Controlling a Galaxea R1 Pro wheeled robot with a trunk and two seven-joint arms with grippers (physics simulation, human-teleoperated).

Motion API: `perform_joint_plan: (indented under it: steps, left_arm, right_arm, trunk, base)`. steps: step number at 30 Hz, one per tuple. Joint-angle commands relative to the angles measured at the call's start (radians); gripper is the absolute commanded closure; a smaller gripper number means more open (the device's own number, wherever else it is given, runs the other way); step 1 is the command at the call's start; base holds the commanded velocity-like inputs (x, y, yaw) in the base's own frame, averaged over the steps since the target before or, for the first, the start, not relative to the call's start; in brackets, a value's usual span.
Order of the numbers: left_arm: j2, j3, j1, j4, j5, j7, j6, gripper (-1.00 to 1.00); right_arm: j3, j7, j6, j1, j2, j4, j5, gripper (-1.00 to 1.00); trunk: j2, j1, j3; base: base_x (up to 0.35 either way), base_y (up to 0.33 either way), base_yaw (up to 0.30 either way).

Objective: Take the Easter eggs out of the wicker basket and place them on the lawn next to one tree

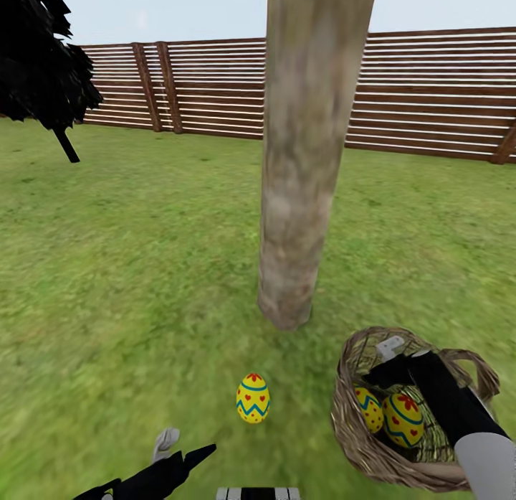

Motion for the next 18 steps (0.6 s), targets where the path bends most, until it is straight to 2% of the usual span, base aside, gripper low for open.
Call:
perform_joint_plan:
  steps: [1, 3, 8, 18]
  left_arm:
    - [0.000, 0.001, 0.000, 0.000, 0.006, -0.001, 0.008, -1.00]
    - [0.000, 0.001, 0.000, 0.000, 0.006, -0.001, 0.008, -1.00]
    - [0.000, 0.001, 0.000, 0.000, 0.006, -0.001, 0.008, -1.00]
    - [-0.001, 0.001, 0.000, 0.000, 0.004, 0.000, 0.008, -1.00]
  right_arm:
    - [-0.003, 0.010, -0.007, 0.000, 0.002, -0.001, 0.011, -1.00]
    - [-0.003, 0.009, -0.027, 0.000, 0.003, 0.001, 0.011, -1.00]
    - [-0.001, 0.008, -0.065, 0.000, 0.005, 0.041, 0.010, -1.00]
    - [0.000, 0.009, -0.075, 0.000, 0.005, 0.058, 0.008, -1.00]
  trunk:
    - [-0.008, 0.004, -0.004]
    - [-0.022, 0.011, -0.010]
    - [-0.023, 0.014, -0.030]
    - [-0.023, 0.014, -0.030]
  base:
    - [0.000, 0.000, 0.000]
    - [0.000, 0.000, 0.000]
    - [0.000, 0.000, 0.000]
    - [0.024, 0.000, 0.000]
